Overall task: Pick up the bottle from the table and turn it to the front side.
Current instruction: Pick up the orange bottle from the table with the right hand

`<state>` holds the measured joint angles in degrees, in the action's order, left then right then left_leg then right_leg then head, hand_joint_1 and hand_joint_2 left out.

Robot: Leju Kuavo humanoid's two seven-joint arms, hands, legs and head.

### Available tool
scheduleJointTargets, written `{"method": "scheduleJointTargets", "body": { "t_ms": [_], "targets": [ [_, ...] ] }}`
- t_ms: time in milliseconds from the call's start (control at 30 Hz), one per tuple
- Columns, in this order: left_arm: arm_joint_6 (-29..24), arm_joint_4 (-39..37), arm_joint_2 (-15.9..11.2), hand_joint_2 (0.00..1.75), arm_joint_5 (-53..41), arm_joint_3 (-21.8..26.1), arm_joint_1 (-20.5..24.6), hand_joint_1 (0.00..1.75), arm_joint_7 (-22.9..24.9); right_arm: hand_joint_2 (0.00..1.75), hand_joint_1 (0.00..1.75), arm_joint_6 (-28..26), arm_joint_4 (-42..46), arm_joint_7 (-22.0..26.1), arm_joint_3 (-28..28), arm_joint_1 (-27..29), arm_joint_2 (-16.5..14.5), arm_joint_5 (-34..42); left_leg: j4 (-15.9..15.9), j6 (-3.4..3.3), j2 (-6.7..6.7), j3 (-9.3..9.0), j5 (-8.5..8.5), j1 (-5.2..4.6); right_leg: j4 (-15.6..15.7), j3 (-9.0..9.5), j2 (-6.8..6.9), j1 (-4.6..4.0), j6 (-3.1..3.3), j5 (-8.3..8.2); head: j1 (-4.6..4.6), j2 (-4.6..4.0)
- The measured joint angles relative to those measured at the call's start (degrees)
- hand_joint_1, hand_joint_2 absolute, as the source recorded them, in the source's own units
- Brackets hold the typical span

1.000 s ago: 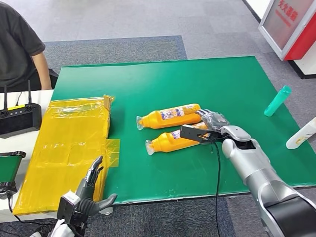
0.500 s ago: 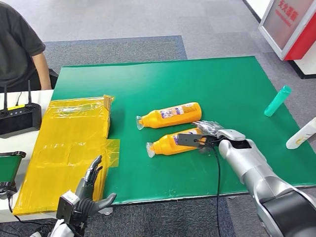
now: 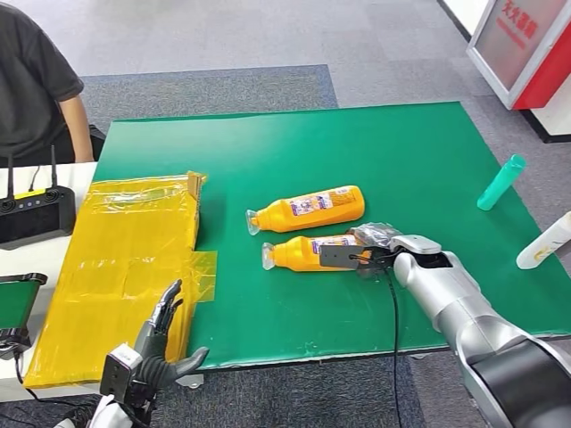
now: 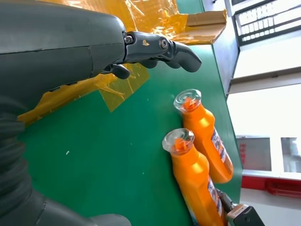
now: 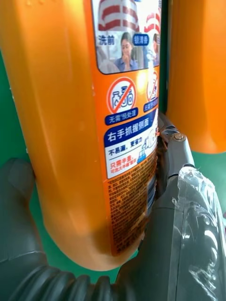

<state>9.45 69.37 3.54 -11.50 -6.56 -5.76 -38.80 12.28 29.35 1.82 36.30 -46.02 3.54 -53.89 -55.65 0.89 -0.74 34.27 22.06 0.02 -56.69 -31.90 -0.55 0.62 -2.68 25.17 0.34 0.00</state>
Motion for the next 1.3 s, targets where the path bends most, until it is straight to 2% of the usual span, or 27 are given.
{"method": "scheduleJointTargets", "body": {
  "t_ms": [300, 400, 533, 600, 700, 967, 1100, 1300],
  "targets": [
    [-0.2, 0.0, -0.3, 1.75, 0.3, 0.0, -0.2, 0.00, 0.0, 1.75, 1.75, -2.7, 0.6, 1.1, 0.2, 0.7, 0.1, 1.1, 0.0, -0.02, 0.00, 0.00, -0.01, 0.00, 0.0, -0.02, 0.00, 0.00, 0.00, -0.01, 0.01, 0.00],
    [-0.2, 0.0, -0.4, 1.75, -0.2, 0.1, -0.5, 0.00, 0.0, 1.75, 1.75, -4.7, 2.5, 1.3, 0.1, 2.5, 0.5, 2.0, 0.0, -0.01, 0.00, 0.01, -0.01, 0.01, 0.0, -0.02, 0.00, 0.00, 0.00, 0.00, 0.00, 0.00],
    [1.1, 0.0, -0.4, 1.75, -1.7, 1.2, -2.1, 0.00, 0.0, 1.75, 1.75, -11.7, 8.8, 1.6, -0.5, 8.8, 1.5, 3.2, 0.0, 0.02, 0.00, 0.01, 0.05, 0.02, 0.0, -0.03, -0.01, -0.01, 0.02, 0.03, 0.00, 0.00],
    [2.8, 0.3, -0.1, 1.75, -2.4, 2.7, -3.1, 0.00, 0.0, 1.75, 1.75, -14.2, 15.6, 1.4, -1.7, 14.1, 2.4, 3.3, 0.0, 0.01, 0.00, 0.02, 0.08, 0.02, 0.0, -0.04, 0.00, -0.02, 0.04, 0.08, 0.01, 0.00],
    [4.3, 0.8, 0.5, 1.75, -3.3, 4.7, -4.3, 0.00, 0.0, 1.75, 1.75, -15.5, 25.8, 0.8, -3.7, 21.7, 3.3, 2.7, 0.0, 0.03, -0.01, 0.04, 0.12, 0.02, 0.0, -0.06, 0.00, -0.02, 0.06, 0.12, -0.01, 0.00],
    [7.8, 1.6, 2.4, 1.75, -3.3, 8.2, -5.2, 0.00, 0.0, 1.75, 1.75, -18.9, 42.0, 3.3, -7.5, 33.4, 3.5, 2.0, 0.0, 0.03, -0.02, 0.06, 0.12, 0.01, 0.0, -0.05, 0.01, -0.02, 0.07, 0.13, 0.01, 0.00],
    [9.2, 1.8, 3.1, 1.75, -3.1, 9.6, -5.3, 0.00, 0.0, 1.75, 1.75, -20.5, 47.9, 5.1, -8.2, 37.8, 2.4, 2.6, 0.0, 0.03, -0.02, 0.07, 0.12, 0.01, 0.0, -0.07, 0.01, -0.02, 0.08, 0.13, -0.01, 0.00],
    [9.8, 2.0, 3.7, 1.75, -3.0, 10.6, -5.3, 0.00, 0.0, 1.75, 1.75, -21.0, 52.1, 6.1, -8.6, 40.2, 1.4, 3.3, 0.0, 0.03, -0.01, 0.07, 0.11, 0.02, 0.0, -0.07, 0.01, -0.02, 0.09, 0.14, 0.01, 0.00]
  ]
}}
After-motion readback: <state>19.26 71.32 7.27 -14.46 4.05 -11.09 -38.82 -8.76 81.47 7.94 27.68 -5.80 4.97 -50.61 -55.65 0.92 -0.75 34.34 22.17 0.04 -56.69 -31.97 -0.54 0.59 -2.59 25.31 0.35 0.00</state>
